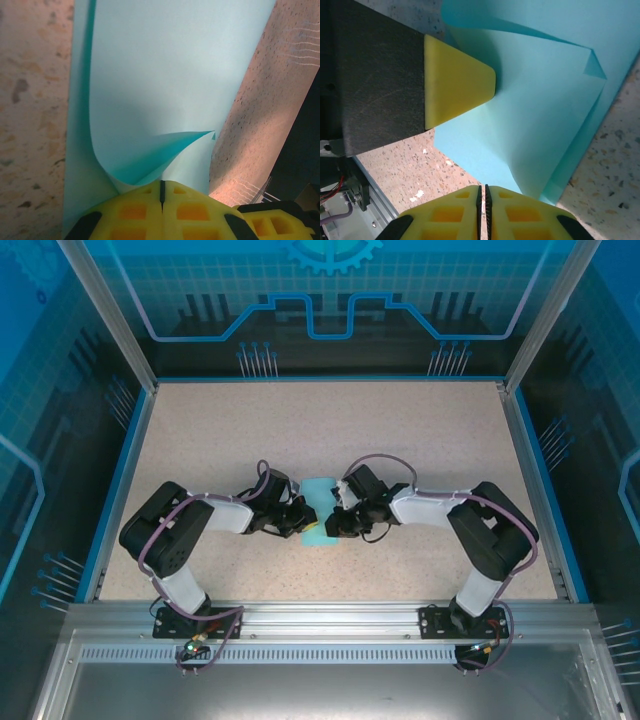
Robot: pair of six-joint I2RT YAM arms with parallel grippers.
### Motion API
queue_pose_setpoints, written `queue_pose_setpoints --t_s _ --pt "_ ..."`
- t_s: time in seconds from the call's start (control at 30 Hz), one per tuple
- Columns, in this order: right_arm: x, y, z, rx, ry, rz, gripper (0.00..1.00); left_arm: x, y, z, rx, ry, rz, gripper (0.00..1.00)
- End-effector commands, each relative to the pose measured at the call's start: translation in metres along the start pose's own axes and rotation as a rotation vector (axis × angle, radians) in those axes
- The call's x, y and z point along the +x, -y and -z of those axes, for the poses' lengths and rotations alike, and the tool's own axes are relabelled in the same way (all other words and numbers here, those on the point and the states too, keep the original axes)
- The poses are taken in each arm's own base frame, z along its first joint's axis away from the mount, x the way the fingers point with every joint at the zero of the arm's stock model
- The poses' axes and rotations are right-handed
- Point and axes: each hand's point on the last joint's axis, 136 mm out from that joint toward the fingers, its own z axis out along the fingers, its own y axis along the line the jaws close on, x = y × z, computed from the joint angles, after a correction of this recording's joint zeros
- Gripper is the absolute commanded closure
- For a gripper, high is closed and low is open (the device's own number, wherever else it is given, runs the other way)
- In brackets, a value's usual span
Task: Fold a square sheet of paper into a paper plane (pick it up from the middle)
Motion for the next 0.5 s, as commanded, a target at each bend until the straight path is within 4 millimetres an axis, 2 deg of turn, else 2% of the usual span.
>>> queue_pose_setpoints --t_s 0.0,0.2,0.33,0.47 --pt "0.010 0.017 -0.012 0.049 -0.053 -0.056 0.87 0.007 -0.030 -0.006 -0.111 -0.022 0.028 1.00" --pt "0.031 0.048 -0.020 0.126 -0.093 -0.106 0.87 0.007 -0.030 -0.006 -0.114 -0.020 0.028 1.00" --pt "0.038 0.049 -0.015 0.103 -0.087 -0.121 0.87 0.007 -0.033 -0.006 -0.119 -0.020 0.031 1.00" --pt "0.039 0.041 -0.007 0.074 -0.078 -0.108 0.86 0.007 -0.033 -0.006 -0.122 -0.018 0.031 1.00"
